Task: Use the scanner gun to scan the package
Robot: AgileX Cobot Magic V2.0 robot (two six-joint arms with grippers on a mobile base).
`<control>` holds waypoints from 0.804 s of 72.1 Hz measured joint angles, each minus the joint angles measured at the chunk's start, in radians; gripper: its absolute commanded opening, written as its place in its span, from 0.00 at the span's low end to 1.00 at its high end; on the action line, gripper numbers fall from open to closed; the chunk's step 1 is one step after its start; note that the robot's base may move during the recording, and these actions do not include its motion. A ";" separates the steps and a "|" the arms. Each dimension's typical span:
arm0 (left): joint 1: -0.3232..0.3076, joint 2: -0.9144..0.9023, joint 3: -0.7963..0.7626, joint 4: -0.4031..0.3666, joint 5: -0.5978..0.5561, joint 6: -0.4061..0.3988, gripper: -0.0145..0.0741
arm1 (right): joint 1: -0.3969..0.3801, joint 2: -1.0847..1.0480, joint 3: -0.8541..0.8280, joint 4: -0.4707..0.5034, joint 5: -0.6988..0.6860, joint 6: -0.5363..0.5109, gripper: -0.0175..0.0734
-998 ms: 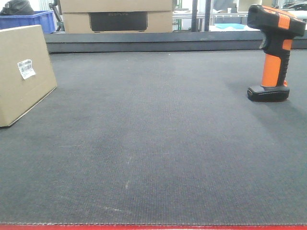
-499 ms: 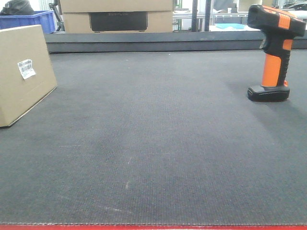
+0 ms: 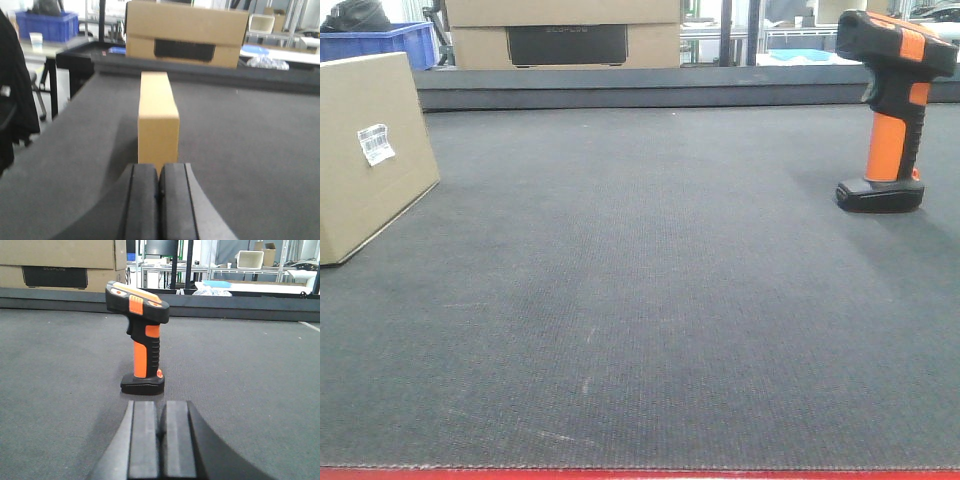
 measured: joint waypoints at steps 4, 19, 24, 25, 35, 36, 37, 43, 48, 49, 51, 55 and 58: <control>0.000 0.000 0.045 -0.010 -0.027 0.028 0.04 | 0.000 0.000 0.000 0.000 0.000 0.002 0.01; 0.001 0.000 0.185 -0.138 -0.180 0.205 0.04 | 0.000 0.000 0.001 0.000 0.000 0.002 0.01; 0.001 0.000 0.220 -0.157 -0.216 0.226 0.04 | 0.000 0.000 0.001 0.000 0.000 0.002 0.01; 0.001 0.000 0.223 -0.161 -0.220 0.226 0.04 | 0.000 0.000 0.001 0.000 0.000 0.002 0.01; 0.002 0.000 0.231 -0.172 -0.284 0.235 0.04 | 0.000 0.000 0.002 0.000 0.000 0.002 0.01; 0.005 0.000 0.231 -0.172 -0.286 0.237 0.04 | 0.000 0.000 0.002 0.000 0.000 0.002 0.01; 0.007 0.000 0.231 -0.172 -0.286 0.236 0.04 | 0.000 0.000 0.002 0.000 0.000 0.002 0.01; 0.026 0.000 0.231 -0.172 -0.290 0.243 0.04 | 0.000 0.000 0.002 0.000 0.000 0.002 0.01; 0.048 0.000 0.232 -0.172 -0.290 0.243 0.04 | 0.000 0.000 0.002 0.000 0.000 0.002 0.01; 0.053 0.000 0.232 -0.172 -0.290 0.243 0.04 | 0.000 0.000 0.002 0.000 0.000 0.002 0.01; 0.060 0.000 0.232 -0.172 -0.292 0.243 0.04 | 0.000 0.000 0.002 0.000 0.000 0.002 0.01; 0.073 0.000 0.232 -0.172 -0.294 0.243 0.04 | 0.000 0.000 0.002 0.000 0.000 0.002 0.01; 0.074 0.000 0.232 -0.172 -0.299 0.243 0.04 | 0.000 0.000 0.002 0.000 0.000 0.002 0.01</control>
